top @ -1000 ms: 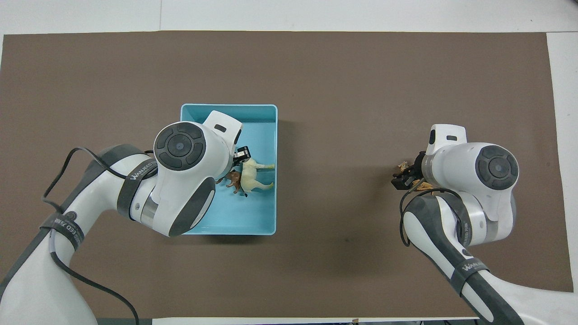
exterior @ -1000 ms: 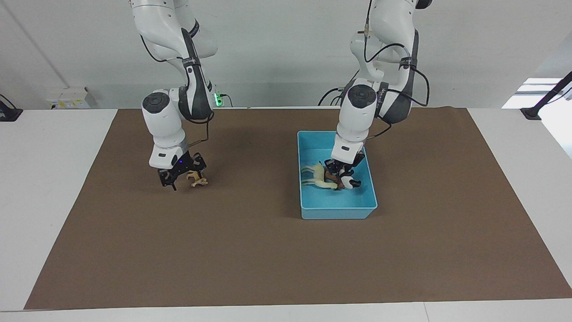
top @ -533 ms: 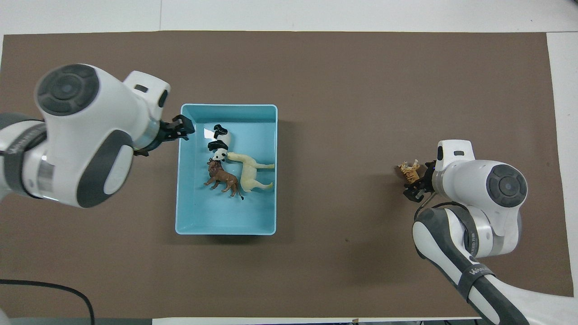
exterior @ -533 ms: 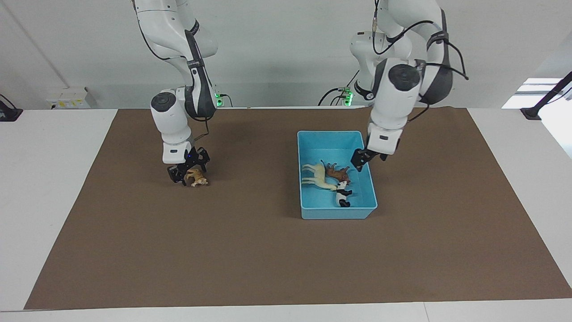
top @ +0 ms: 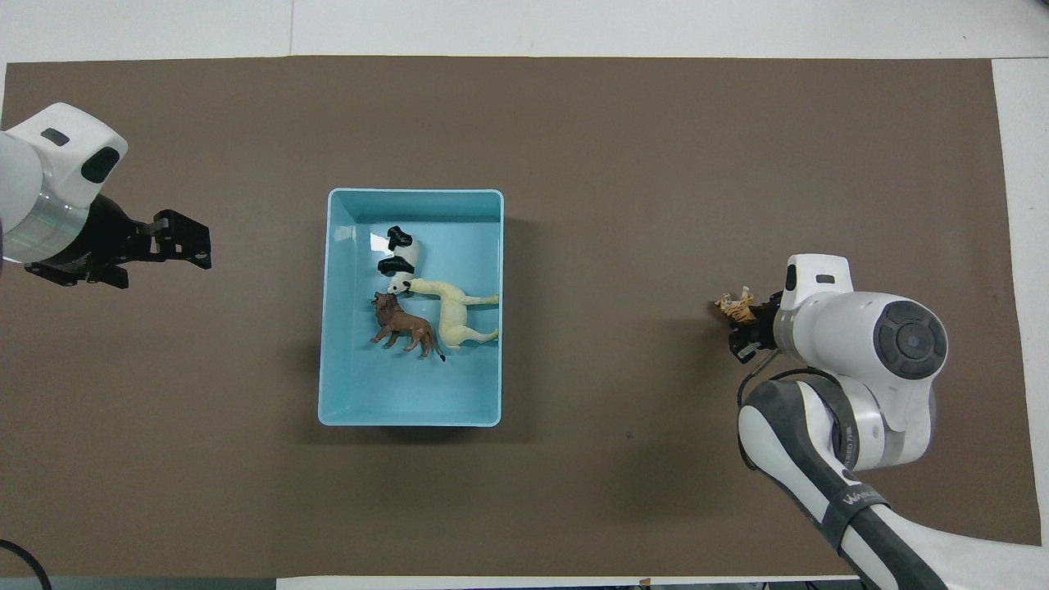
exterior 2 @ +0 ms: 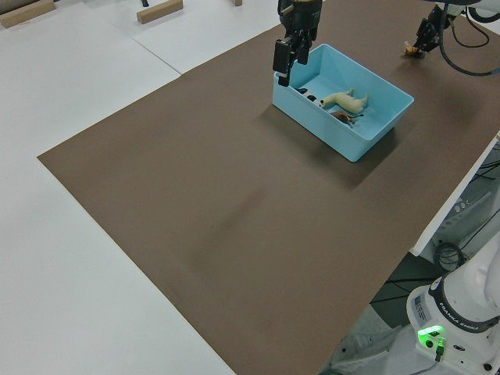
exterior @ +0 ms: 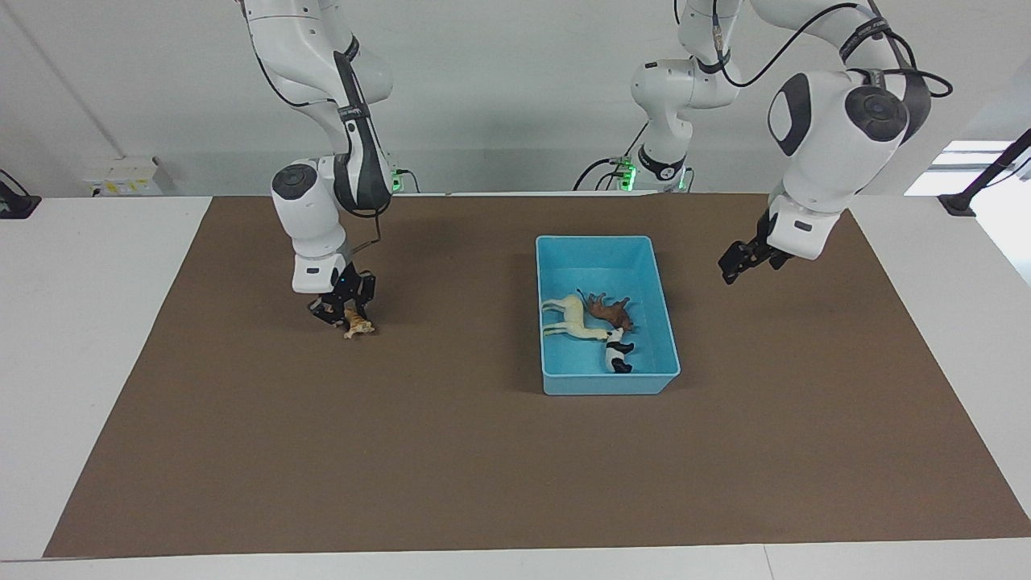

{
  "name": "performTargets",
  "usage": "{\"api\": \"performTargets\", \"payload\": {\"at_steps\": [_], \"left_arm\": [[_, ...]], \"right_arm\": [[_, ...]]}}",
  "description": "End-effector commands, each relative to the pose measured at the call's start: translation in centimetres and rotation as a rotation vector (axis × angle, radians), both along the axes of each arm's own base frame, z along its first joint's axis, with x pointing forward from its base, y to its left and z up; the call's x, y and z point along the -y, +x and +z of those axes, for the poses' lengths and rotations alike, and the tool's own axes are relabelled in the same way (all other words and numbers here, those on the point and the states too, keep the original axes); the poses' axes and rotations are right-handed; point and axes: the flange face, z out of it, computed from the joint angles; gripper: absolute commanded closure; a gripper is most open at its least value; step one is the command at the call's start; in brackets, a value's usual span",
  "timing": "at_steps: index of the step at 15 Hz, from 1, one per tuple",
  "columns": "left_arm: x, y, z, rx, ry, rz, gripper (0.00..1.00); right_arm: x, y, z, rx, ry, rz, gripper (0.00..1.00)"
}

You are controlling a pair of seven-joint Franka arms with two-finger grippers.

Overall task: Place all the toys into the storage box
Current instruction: 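Withdraw the left gripper while the right gripper lifts the tan cat, then lower the tan cat into the box with the right gripper and release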

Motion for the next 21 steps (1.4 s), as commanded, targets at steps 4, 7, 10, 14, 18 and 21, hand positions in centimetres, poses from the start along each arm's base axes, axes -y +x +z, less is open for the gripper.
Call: {"api": "performTargets", "payload": {"at_steps": [4,7,10,14,18,21], "left_arm": [[-2.5,0.0,1.9,-0.047,0.008,-0.036,0.00],[-2.1,-2.0,2.4,-0.061,0.010,-0.065,0.00],[-2.5,-1.3,2.0,-0.006,-0.003,-0.083,0.00],[-1.2,-1.8,2.2,-0.021,-0.001,-0.111,0.00],[-1.5,-1.4,2.4,0.005,-0.004,-0.113,0.00],[-1.2,-1.7,2.5,-0.001,-0.002,-0.116,0.00]], "right_arm": [[-15.0,5.2,10.5,-0.087,0.024,-0.211,1.00],[-25.1,6.6,18.4,-0.093,0.068,-0.313,1.00],[-35.3,5.1,19.2,-0.086,0.088,-0.332,1.00],[-42.0,2.7,13.3,-0.061,0.062,-0.302,1.00],[-42.9,1.4,13.5,-0.085,0.061,-0.420,0.00],[-41.5,2.3,14.6,-0.087,0.058,-0.474,0.00]]}}
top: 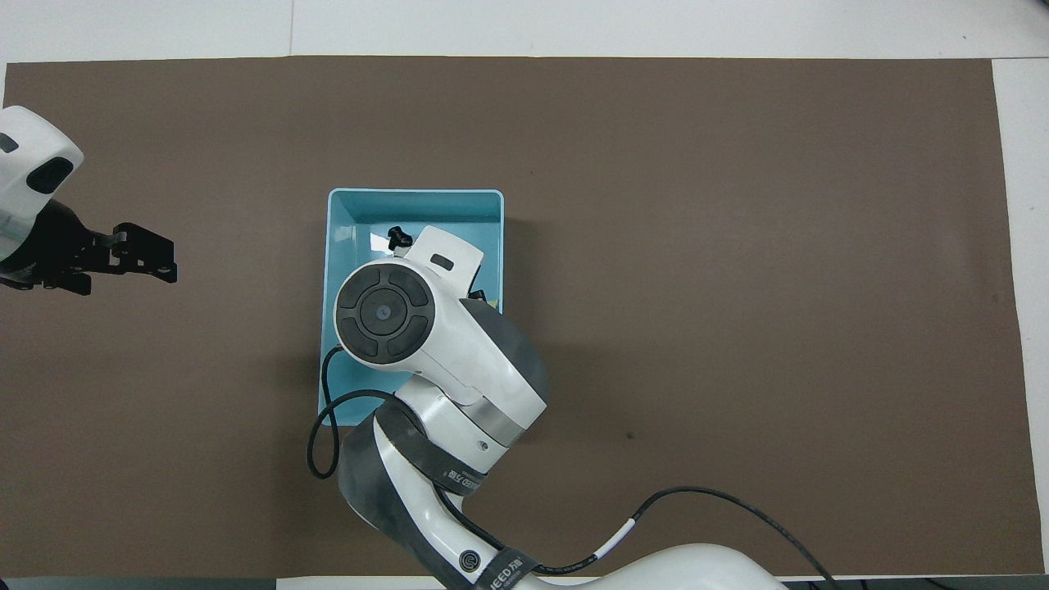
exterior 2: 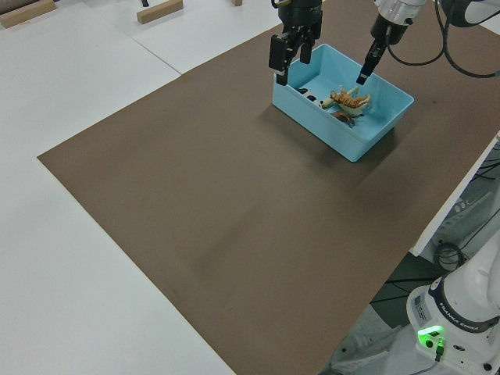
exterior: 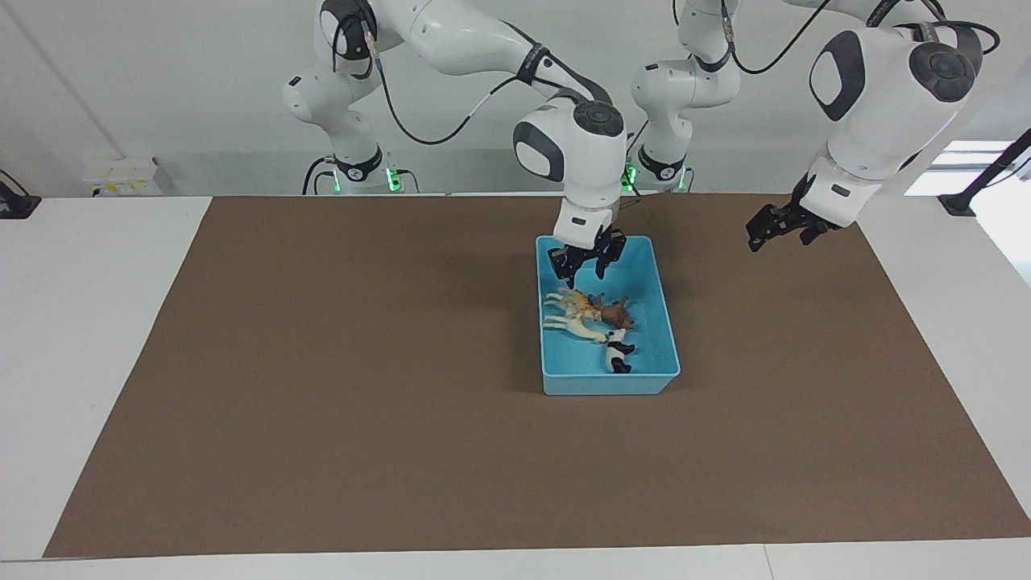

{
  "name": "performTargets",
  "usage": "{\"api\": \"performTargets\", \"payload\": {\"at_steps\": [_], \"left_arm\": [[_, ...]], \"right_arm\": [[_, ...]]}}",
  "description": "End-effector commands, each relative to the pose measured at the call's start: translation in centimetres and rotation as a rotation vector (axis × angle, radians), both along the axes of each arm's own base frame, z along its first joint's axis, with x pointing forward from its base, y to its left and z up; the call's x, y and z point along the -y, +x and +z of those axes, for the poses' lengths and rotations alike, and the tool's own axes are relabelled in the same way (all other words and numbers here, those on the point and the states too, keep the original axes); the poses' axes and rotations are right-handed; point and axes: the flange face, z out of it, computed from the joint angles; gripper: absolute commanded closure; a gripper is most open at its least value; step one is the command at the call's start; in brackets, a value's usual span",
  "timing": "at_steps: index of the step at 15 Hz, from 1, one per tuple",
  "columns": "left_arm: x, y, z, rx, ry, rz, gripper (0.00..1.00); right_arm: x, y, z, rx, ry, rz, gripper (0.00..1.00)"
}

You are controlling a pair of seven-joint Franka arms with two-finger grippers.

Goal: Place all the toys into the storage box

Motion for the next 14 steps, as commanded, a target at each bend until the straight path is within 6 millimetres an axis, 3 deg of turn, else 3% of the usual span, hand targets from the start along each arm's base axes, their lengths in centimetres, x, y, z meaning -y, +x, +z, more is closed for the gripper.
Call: {"api": "performTargets", "payload": {"at_steps": [1,3,5,9,11,14], "left_arm": [[0.4,-0.7,0.4,0.024,0.003,-0.019,0.00],[0.4,-0.8,0.9,0.032,0.003,-0.017,0.00],[0.2,-0.9,1.2,0.037,0.003,-0.013,0.00],[0.0,-0.9,1.2,0.037,0.004,-0.010,0.00],[0.0,-0.9,1.2,0.037,0.005,-0.010,0.00],[0.0,-0.9,1.2,0.037,0.004,-0.008,0.00]], "right_arm": [[2.2,1.5,2.3,0.018,-0.001,-0.064,0.00],[8.9,5.5,6.8,0.065,0.024,-0.162,0.00],[15.7,9.0,9.7,0.096,0.039,-0.227,0.00],[29.9,14.7,11.6,0.138,0.012,-0.167,0.00],[35.8,15.5,12.5,0.126,0.001,-0.176,0.00],[43.7,13.8,14.4,-0.003,0.004,-0.228,0.00]]}}
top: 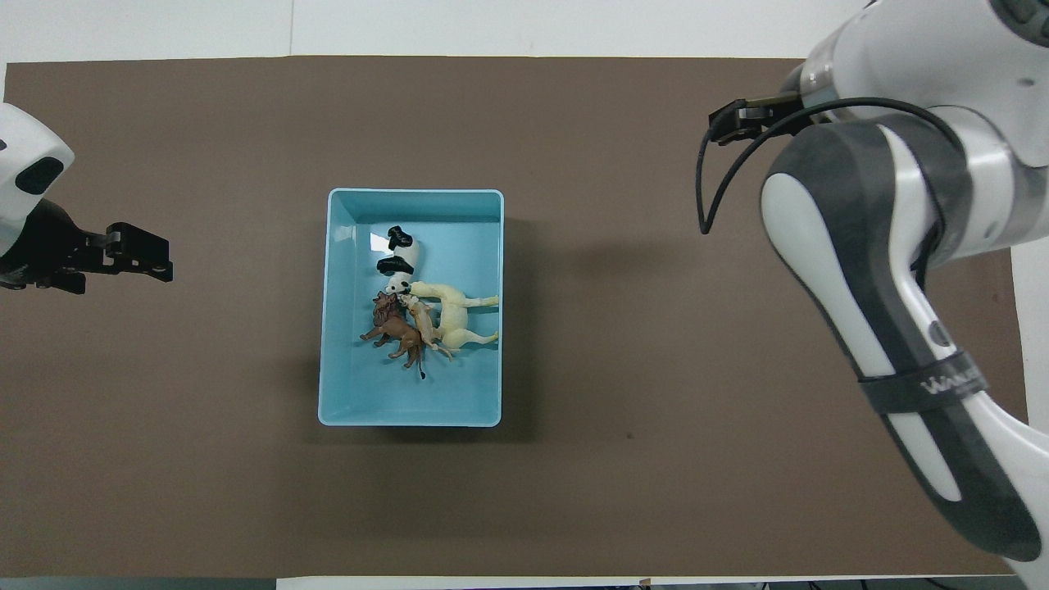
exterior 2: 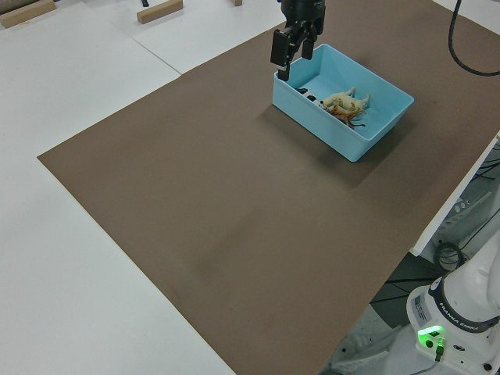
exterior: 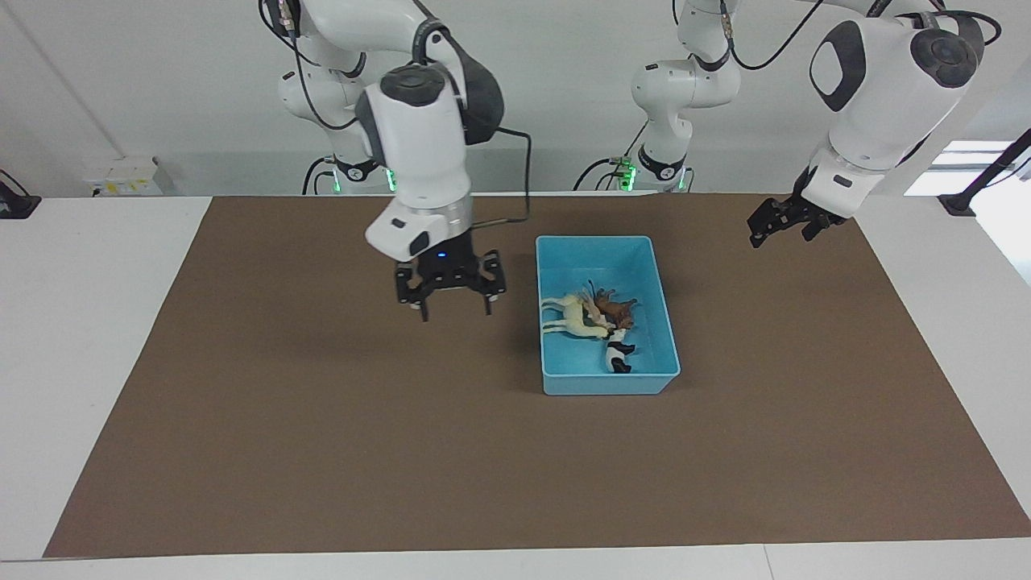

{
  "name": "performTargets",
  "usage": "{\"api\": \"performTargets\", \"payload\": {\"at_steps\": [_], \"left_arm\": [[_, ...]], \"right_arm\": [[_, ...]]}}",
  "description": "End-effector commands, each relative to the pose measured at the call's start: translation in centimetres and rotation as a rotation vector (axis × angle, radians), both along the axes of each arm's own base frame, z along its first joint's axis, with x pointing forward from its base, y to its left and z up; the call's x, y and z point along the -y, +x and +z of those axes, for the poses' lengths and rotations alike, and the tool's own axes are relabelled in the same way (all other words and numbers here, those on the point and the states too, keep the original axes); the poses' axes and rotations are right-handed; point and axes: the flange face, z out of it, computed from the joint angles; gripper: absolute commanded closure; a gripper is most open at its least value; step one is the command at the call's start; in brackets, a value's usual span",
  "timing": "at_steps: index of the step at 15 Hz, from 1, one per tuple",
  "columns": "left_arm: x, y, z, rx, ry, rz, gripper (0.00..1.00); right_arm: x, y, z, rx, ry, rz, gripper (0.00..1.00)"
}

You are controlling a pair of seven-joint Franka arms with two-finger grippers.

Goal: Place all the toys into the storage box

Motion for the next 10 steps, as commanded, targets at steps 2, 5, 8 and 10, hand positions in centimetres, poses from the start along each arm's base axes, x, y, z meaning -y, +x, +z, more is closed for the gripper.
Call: {"api": "performTargets", "payload": {"at_steps": [2,5,8,10], "left_arm": [[-0.2,-0.6,0.2,0.017,0.004,-0.005,0.00],[-0.2,-0.6,0.2,0.017,0.004,-0.005,0.00],[-0.2,-0.6,0.2,0.017,0.005,-0.005,0.00],[-0.2,-0.6,0.2,0.017,0.004,-0.005,0.00]], "right_arm": [[8.7,-4.0,2.9,-0.119,0.042,0.079,0.00],[13.8,-7.7,3.3,-0.142,0.059,0.033,0.00],[15.4,-10.3,3.2,-0.168,0.055,0.003,0.00],[16.2,-10.9,2.3,-0.177,0.007,-0.063,0.00]]}}
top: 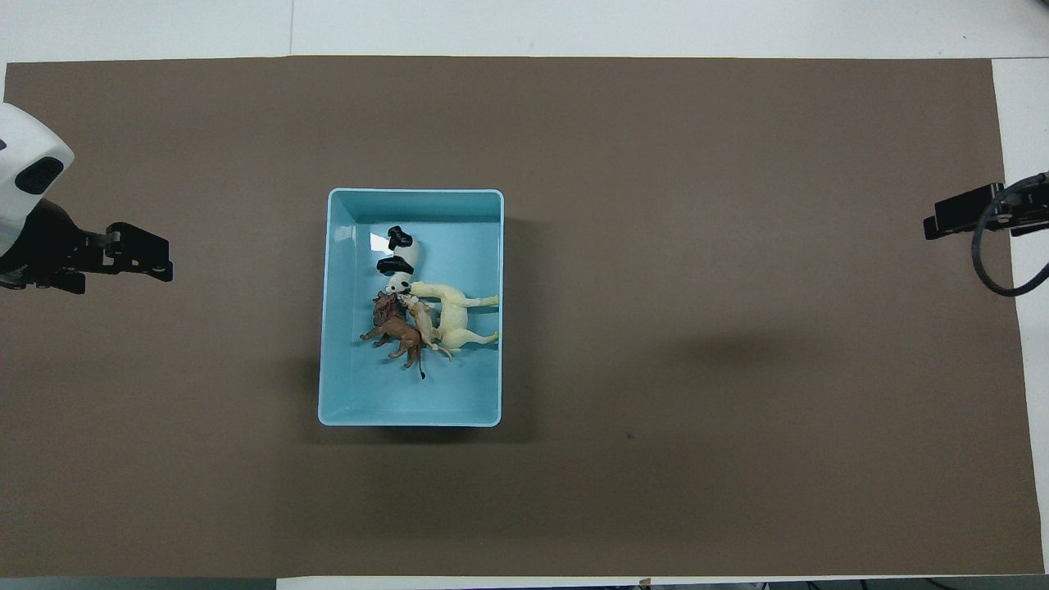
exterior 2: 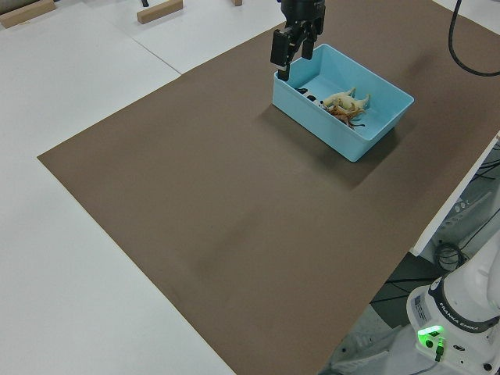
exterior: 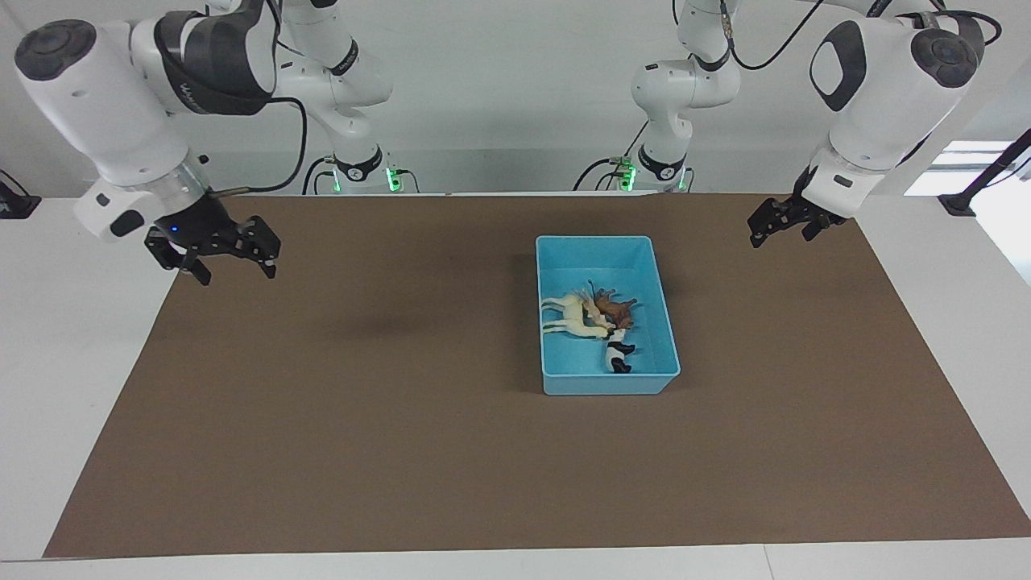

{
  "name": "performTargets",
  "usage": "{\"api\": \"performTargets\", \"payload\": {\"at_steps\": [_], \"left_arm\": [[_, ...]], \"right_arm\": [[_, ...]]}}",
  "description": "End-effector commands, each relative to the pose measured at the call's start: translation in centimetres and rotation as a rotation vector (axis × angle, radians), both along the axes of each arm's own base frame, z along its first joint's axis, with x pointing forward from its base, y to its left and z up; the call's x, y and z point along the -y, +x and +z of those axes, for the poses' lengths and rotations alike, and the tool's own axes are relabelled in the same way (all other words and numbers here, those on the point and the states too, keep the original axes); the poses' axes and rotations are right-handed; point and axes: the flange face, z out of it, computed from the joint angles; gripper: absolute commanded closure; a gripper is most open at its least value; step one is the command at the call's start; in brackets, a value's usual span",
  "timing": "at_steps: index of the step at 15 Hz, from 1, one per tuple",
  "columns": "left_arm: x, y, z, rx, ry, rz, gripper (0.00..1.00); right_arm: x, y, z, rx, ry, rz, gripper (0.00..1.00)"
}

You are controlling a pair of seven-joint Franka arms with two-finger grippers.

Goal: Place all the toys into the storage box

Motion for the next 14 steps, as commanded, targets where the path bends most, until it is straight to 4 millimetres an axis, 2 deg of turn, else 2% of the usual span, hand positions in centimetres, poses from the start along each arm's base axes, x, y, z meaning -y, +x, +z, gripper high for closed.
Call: {"api": "performTargets", "payload": {"at_steps": [1,2,4,6,14], "left_arm": [[-0.1,-0.6,0.2,0.017,0.004,-0.005,0.00],[-0.1,-0.5,0.1,0.015,0.004,-0.005,0.00],[-0.1,-0.5,0.1,0.015,0.004,-0.005,0.00],[-0.2,-0.5,0.1,0.015,0.004,-0.004,0.00],[-0.1,-0.6,0.2,0.017,0.004,-0.005,0.00]], "right_arm": [[-0.4,-1.4,-1.1,-0.010,-0.089,-0.034,0.00],[-1.4,-1.3,-1.0,-0.010,-0.116,-0.010,0.00],[-1.3,-1.0,-0.5,0.006,-0.123,-0.009,0.00],[-1.1,-0.5,1.2,0.010,-0.124,-0.013,0.00],[-0.4,-0.7,1.4,0.003,-0.102,-0.033,0.00]]}}
